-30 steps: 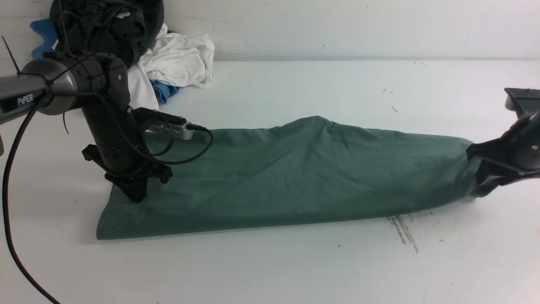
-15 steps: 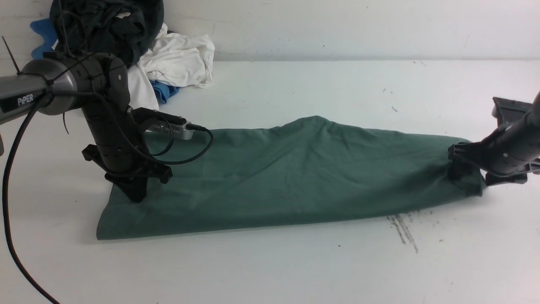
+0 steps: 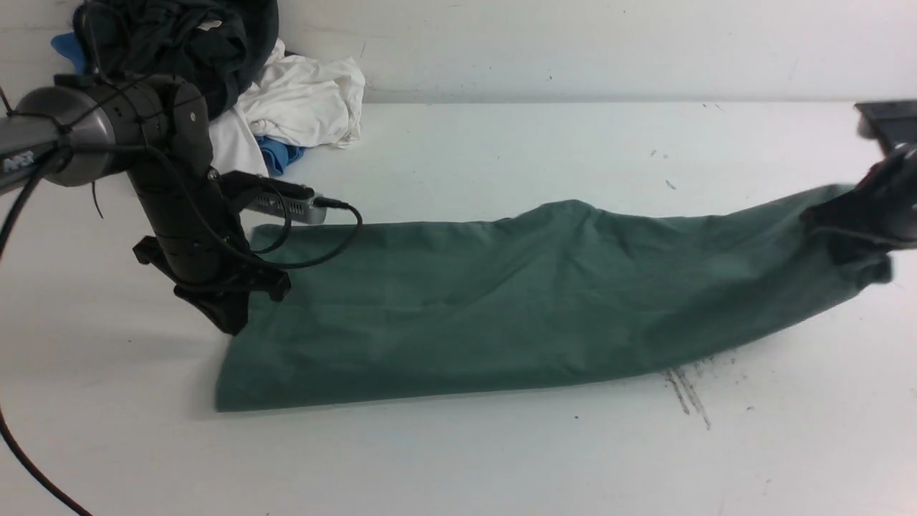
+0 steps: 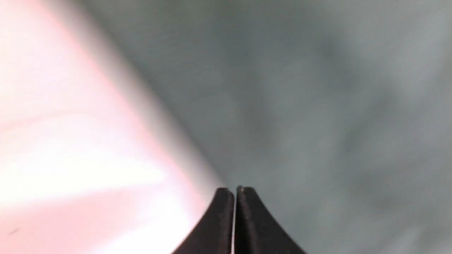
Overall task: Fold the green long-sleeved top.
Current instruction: Use the right arm to drag the right edge of the fabric to the left and folds it over the left edge
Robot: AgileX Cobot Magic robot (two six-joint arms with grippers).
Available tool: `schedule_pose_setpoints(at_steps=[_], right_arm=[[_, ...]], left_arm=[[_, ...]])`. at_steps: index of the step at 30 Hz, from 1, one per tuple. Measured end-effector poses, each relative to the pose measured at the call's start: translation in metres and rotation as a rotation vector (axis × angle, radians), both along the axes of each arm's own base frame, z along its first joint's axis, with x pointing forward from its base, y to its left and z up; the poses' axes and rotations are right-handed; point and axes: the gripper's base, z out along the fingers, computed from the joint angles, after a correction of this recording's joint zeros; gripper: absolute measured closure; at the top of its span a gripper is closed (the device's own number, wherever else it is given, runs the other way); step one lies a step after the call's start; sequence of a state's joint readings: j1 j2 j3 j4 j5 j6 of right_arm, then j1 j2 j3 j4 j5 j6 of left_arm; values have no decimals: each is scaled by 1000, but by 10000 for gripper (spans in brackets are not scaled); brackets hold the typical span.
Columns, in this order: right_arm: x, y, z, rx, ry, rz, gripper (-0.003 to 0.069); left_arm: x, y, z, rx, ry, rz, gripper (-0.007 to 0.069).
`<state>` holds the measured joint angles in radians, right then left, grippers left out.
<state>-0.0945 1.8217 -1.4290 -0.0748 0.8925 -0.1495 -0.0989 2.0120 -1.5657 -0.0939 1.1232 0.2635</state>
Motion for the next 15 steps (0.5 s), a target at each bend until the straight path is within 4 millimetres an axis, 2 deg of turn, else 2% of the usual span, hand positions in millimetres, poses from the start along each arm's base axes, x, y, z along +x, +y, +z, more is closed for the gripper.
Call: schedule_pose_setpoints(at_steps=[2, 3, 5, 6, 7, 8, 9, 11, 12, 13, 14, 15], right_arm=[[-11, -8, 28, -105, -50, -35, 631], [-11, -8, 28, -102, -51, -42, 631], [-23, -13, 63, -167, -122, -86, 631], [-24, -13, 67, -169, -128, -87, 631], [-28, -7, 86, -163, -170, -85, 631], [-29, -1, 96, -156, -188, -66, 631], [-30, 14, 108, -131, -211, -16, 631], [-29, 45, 120, -63, -241, 84, 631], [-29, 64, 121, -23, -245, 148, 631], [-28, 68, 121, -25, -243, 161, 631], [-28, 97, 118, 43, -238, 248, 631], [-27, 110, 116, 70, -231, 283, 631]], left_arm=[[-6, 1, 24, -6, -59, 0, 632], [-7, 1, 29, -7, -73, 0, 632], [-15, 1, 57, -15, -144, 0, 632], [-16, 2, 59, -16, -149, 0, 632], [-21, 2, 72, -19, -185, 1, 632], [-23, 2, 77, -20, -199, 1, 632], [-25, 2, 82, -22, -213, 1, 632], [-26, 2, 85, -25, -219, 1, 632], [-26, 2, 85, -28, -217, 2, 632], [-26, 2, 85, -29, -217, 2, 632], [-27, 1, 85, -37, -211, 4, 632], [-27, 1, 85, -39, -209, 4, 632]])
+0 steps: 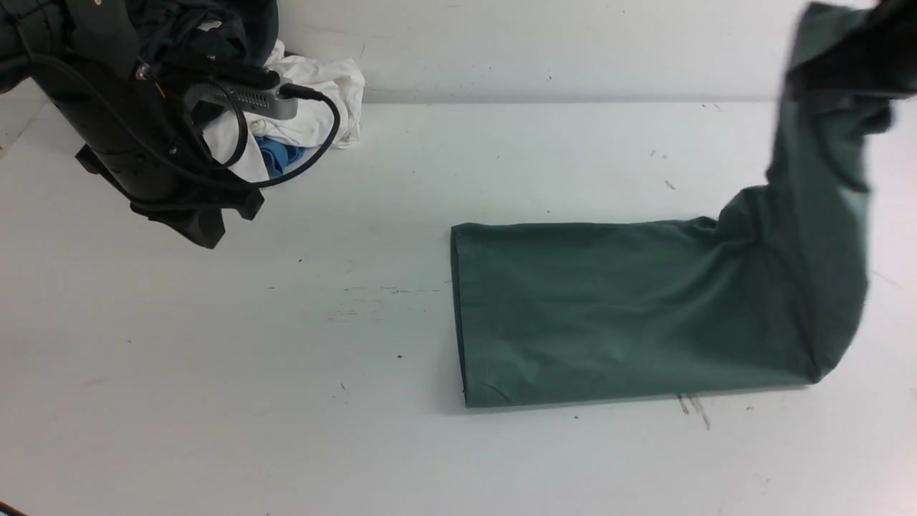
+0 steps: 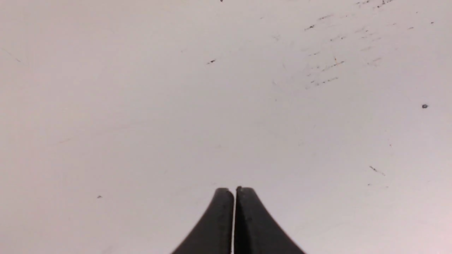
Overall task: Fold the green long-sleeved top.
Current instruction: Use the right arm to drag the right edge of the fabric to the left and folds it over the left edge
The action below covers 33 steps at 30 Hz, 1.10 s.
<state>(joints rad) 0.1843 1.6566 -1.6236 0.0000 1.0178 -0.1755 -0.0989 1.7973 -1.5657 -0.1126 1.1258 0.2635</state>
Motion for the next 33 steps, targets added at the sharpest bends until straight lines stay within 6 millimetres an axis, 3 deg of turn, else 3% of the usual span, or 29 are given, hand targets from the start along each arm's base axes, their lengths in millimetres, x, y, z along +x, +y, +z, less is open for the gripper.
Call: schedule_pose_setpoints(at_steps=[2, 3, 4, 6, 9, 12, 15, 17, 20, 24, 27, 28, 29, 32, 33], right_arm=[[3, 35, -13, 47, 35, 96, 631], [6, 65, -31, 76, 76, 160, 631], [7, 66, -33, 79, 81, 159, 631], [15, 97, -64, 101, 139, 212, 627], [23, 125, -97, 153, 187, 243, 574], [24, 137, -103, 238, 197, 259, 456], [24, 139, -86, 282, 170, 293, 321], [23, 136, -72, 282, 153, 309, 249], [22, 112, -38, 193, 123, 311, 179], [24, 65, -30, 25, 162, 198, 244], [28, 18, -55, -67, 262, 67, 391], [28, 18, -57, -69, 270, 67, 403], [27, 1, -75, -73, 318, 25, 479], [22, -20, -121, -45, 373, -33, 625], [22, -21, -124, -42, 376, -36, 625]], left_arm=[[0, -1, 0, -13, 2, -5, 632], [-1, -2, 0, -22, 6, -13, 632], [-1, -2, 0, -25, 7, -14, 632], [-2, -4, 0, -45, 20, -25, 632], [-3, -7, 0, -69, 28, -29, 632], [-3, -9, 1, -93, 32, -36, 632], [-4, -16, 1, -90, 29, -74, 632], [-6, -23, 1, -91, 30, -92, 632], [-10, -51, 1, -91, 9, -174, 632], [-14, -93, 4, -112, -82, -266, 632], [-17, -132, 2, -163, -174, -327, 631], [-17, -137, 0, -170, -182, -333, 631], [-17, -155, -6, -195, -213, -353, 631], [-14, -188, -29, -221, -252, -388, 631], [-13, -190, -31, -221, -252, -390, 631]])
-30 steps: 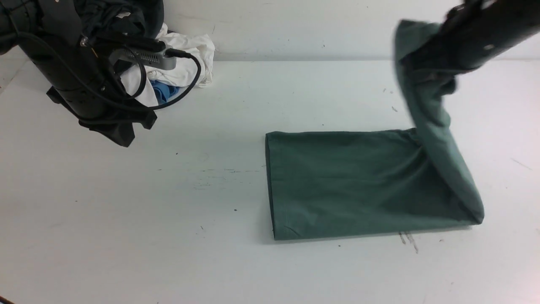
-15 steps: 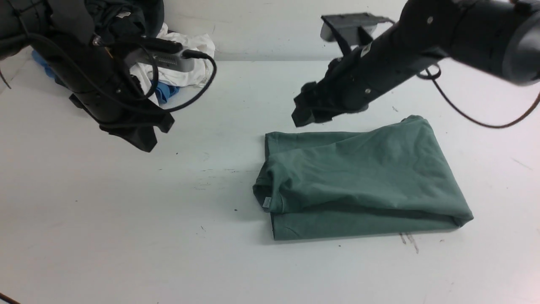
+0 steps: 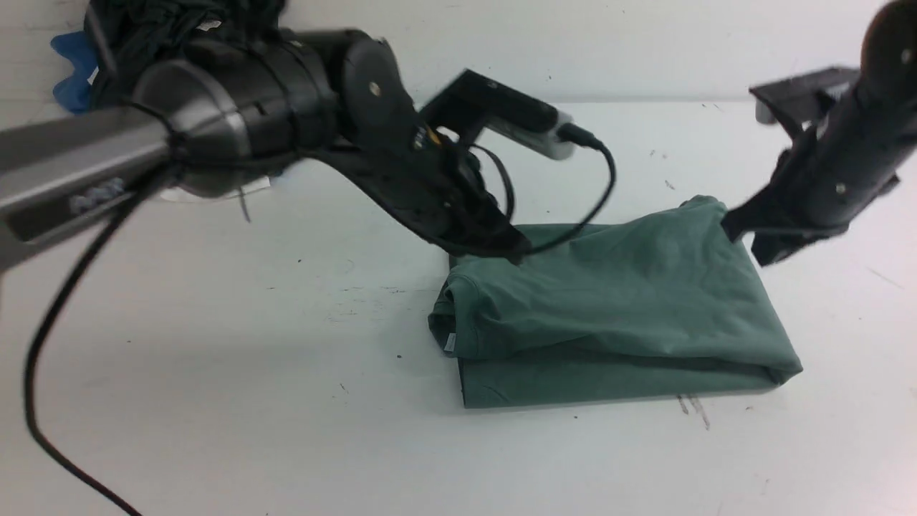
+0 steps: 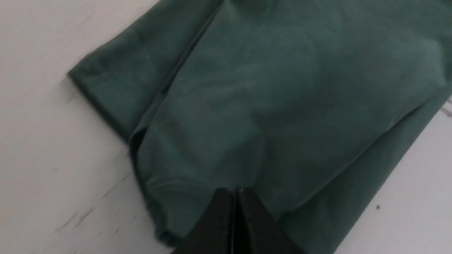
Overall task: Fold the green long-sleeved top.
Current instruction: Use the right arm to drag the right edge of the fabric to the left and folds it over the left edge
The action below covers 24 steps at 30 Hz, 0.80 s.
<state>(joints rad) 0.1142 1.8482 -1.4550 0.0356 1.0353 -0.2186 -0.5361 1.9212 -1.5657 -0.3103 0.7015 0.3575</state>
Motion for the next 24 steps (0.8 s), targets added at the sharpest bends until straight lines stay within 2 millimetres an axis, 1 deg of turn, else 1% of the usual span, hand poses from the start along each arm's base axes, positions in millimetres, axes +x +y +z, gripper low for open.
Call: schedule_pose_setpoints(at_steps=[1, 3, 5, 6, 7, 12, 14, 16, 18, 21, 22, 23, 24], right_arm=[[-3, -4, -20, 13, 10, -18, 654], [-6, -5, -44, 24, 23, -32, 667], [-8, -3, -70, 40, 49, -45, 671], [-9, -1, -79, 46, 63, -46, 672], [-9, 3, -85, 50, 70, -43, 672], [-7, 25, -88, 56, 36, 13, 672], [-8, 40, -88, 56, 14, 54, 672], [-10, 54, -88, 61, -3, 88, 672], [-11, 64, -85, 71, -17, 104, 672], [-17, 73, -77, 103, -21, 102, 673], [-17, 73, -76, 105, -20, 101, 673], [-21, 74, -61, 114, -43, 107, 673], [-23, 73, -50, 121, -68, 109, 673]], left_arm=[[3, -10, -18, 12, 7, -13, 631], [9, -16, -48, 51, 44, -28, 631], [13, -16, -80, 111, 101, -37, 631], [15, -13, -94, 142, 139, -36, 631], [17, -10, -104, 158, 168, -24, 631], [27, 5, -108, 165, 226, 38, 631], [30, 15, -108, 174, 254, 54, 631], [33, 26, -104, 183, 273, 69, 631], [32, 35, -100, 197, 294, 76, 631], [28, 52, -86, 244, 317, 71, 631], [27, 54, -85, 249, 321, 69, 631], [23, 61, -64, 256, 288, 65, 631], [21, 64, -51, 251, 262, 65, 631]])
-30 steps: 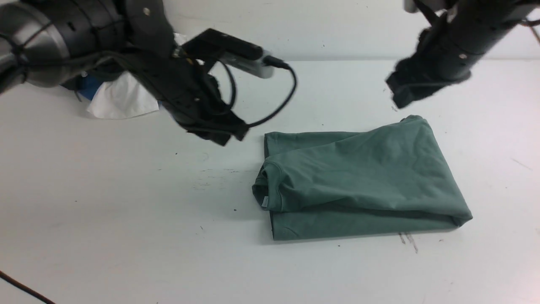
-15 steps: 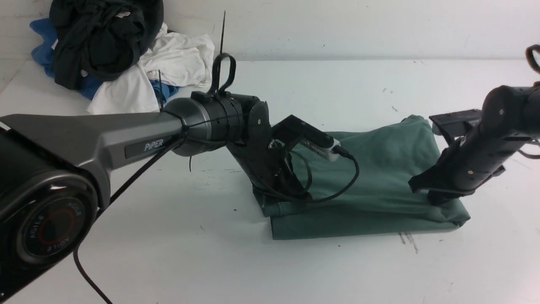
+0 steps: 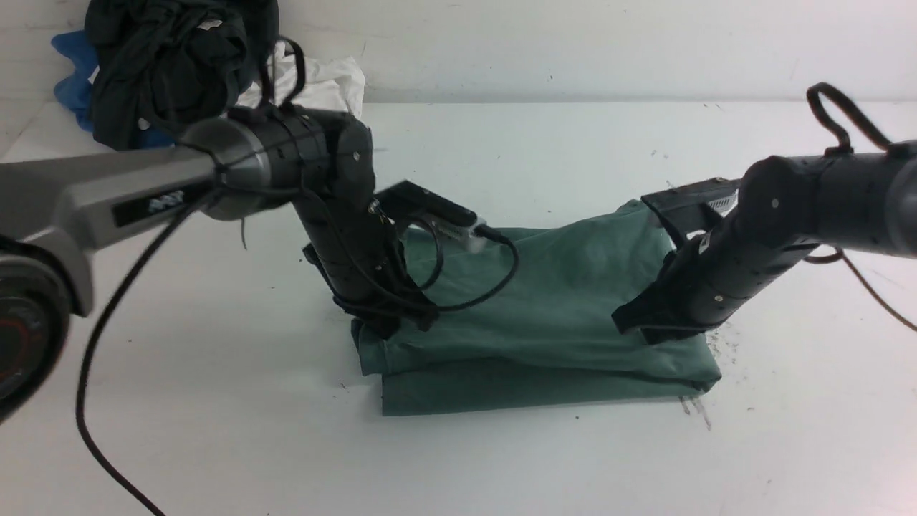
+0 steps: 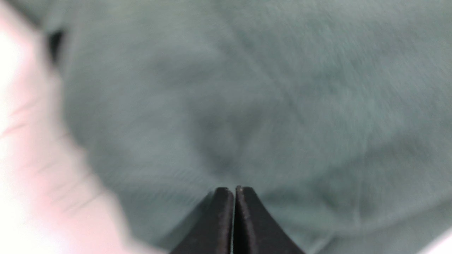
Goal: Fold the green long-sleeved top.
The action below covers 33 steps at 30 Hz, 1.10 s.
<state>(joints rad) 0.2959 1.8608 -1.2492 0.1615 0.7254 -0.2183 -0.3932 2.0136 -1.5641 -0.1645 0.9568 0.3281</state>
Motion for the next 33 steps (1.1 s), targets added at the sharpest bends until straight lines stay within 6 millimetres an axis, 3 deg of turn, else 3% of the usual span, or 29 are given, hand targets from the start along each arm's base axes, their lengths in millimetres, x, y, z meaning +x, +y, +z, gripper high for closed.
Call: schedule_pose_setpoints(at_steps=[1, 2, 3, 5, 6, 10, 13, 15, 16, 19, 22, 23, 25, 29, 33], right_arm=[[-2, -1, 20, 15, -49, 0, 673], [-2, -1, 20, 16, -51, 0, 673], [-7, -2, 58, 45, -150, 1, 673], [-13, -4, 84, 67, -222, 1, 673], [-26, -8, 120, 97, -322, 0, 673], [-67, -21, 185, 151, -510, 1, 673], [-105, -32, 220, 183, -635, 1, 673], [-124, -38, 227, 196, -684, 0, 673], [-144, -45, 232, 212, -737, -4, 673], [-180, -57, 231, 243, -839, -16, 673], [-212, -67, 217, 276, -911, -29, 673], [-215, -68, 217, 278, -917, -30, 673], [-246, -78, 207, 306, -996, -38, 673], [-288, -91, 195, 349, -1121, -46, 673], [-310, -98, 181, 368, -1178, -48, 673]], left_arm=[[-5, 3, 23, -15, -47, -4, 631], [-6, 3, 27, -18, -56, -5, 631], [-17, 8, 60, -42, -117, -7, 631], [-28, 12, 85, -60, -162, -11, 631], [-45, 19, 114, -73, -212, -16, 631], [-91, 43, 155, -52, -299, -9, 631], [-130, 65, 164, -22, -332, 32, 631], [-150, 75, 161, -5, -338, 50, 631], [-174, 87, 153, 10, -339, 64, 631], [-209, 103, 135, 1, -356, 90, 631], [-241, 116, 115, -27, -373, 131, 631], [-245, 117, 112, -29, -374, 134, 631], [-270, 128, 96, -55, -388, 169, 631], [-301, 141, 79, -97, -445, 195, 631], [-320, 148, 75, -161, -552, 210, 631]])
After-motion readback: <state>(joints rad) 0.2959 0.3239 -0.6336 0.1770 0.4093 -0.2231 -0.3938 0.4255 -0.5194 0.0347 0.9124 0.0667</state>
